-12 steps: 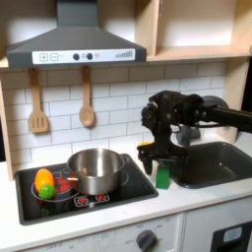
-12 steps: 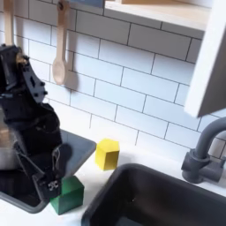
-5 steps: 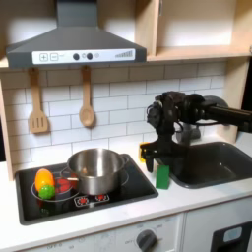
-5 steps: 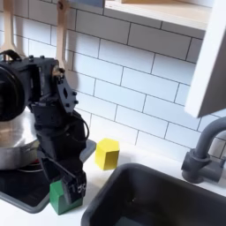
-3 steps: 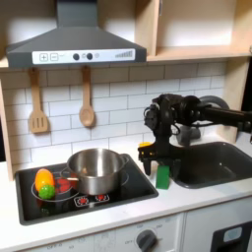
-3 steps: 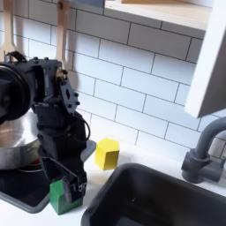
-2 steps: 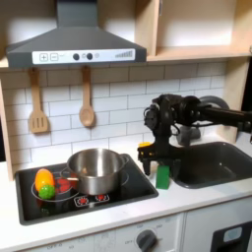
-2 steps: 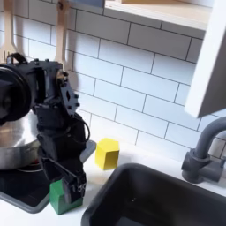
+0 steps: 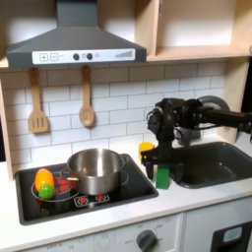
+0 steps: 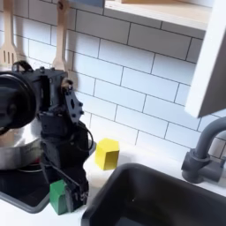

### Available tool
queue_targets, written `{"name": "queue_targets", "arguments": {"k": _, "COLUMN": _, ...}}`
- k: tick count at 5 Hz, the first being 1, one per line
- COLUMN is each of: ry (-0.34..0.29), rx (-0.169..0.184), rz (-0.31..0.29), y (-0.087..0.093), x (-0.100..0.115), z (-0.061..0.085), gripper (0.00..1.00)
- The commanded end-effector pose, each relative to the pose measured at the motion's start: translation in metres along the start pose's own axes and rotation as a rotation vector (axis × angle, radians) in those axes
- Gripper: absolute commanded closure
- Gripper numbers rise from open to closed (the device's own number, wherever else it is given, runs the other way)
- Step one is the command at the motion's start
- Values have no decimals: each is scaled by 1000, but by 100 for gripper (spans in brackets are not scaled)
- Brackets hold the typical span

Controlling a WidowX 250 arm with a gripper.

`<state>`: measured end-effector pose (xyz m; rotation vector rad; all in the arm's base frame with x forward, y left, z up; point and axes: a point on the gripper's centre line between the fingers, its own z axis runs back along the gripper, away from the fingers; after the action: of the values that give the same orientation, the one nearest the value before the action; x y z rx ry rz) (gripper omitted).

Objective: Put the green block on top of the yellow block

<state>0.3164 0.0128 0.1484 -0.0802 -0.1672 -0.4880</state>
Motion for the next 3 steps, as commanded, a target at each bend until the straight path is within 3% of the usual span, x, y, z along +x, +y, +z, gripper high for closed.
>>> {"name": "queue_targets", "arguments": {"k": 1, "ry": 18, "rx": 11, "rz": -9, "y": -7, "x": -2, "z": -10, "gripper": 0}}
{"name": "queue_targets", "arguments": {"k": 2, "ry": 17, "rx": 19, "rz": 3, "y": -4, "x": -3, "z": -12, "gripper": 44}}
{"name": "queue_targets", "arguments": {"k": 3, "ry": 13, "rx": 26, "rz": 6, "y": -1, "x": -2, "z": -10, "gripper": 100}}
